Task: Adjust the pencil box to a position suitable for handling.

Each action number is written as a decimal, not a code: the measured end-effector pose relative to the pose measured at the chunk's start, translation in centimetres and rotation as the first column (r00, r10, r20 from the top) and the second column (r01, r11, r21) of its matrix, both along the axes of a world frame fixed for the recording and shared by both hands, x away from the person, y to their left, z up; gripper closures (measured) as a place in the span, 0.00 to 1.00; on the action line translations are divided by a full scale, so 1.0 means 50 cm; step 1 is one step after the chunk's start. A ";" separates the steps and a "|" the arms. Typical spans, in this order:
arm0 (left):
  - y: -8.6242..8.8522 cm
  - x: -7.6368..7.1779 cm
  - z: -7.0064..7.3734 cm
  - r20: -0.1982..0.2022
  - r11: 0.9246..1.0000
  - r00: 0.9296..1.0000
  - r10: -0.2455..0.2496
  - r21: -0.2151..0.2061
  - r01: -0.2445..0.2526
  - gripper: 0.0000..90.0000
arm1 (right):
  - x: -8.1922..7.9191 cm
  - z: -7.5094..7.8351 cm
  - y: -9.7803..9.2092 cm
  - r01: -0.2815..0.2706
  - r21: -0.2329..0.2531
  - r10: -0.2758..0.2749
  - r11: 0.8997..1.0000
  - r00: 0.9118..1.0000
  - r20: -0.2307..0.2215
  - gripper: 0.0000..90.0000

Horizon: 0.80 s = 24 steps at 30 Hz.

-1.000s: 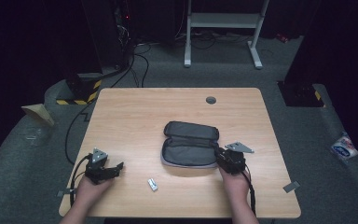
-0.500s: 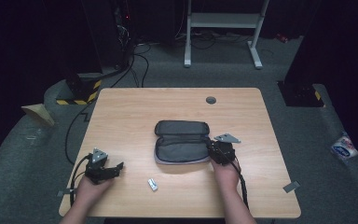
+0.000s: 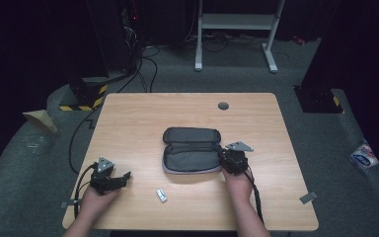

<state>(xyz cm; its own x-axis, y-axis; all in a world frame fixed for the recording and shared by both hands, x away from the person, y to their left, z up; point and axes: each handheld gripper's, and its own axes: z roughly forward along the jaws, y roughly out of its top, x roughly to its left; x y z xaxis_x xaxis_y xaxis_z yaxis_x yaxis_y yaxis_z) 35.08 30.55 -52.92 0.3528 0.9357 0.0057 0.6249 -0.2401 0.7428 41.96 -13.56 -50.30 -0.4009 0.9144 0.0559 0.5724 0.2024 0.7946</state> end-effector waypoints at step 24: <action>0.000 0.000 0.000 0.000 1.000 1.000 0.000 0.000 0.000 0.23 | -0.009 0.028 -0.013 -0.012 0.013 0.011 1.000 0.999 0.037 0.67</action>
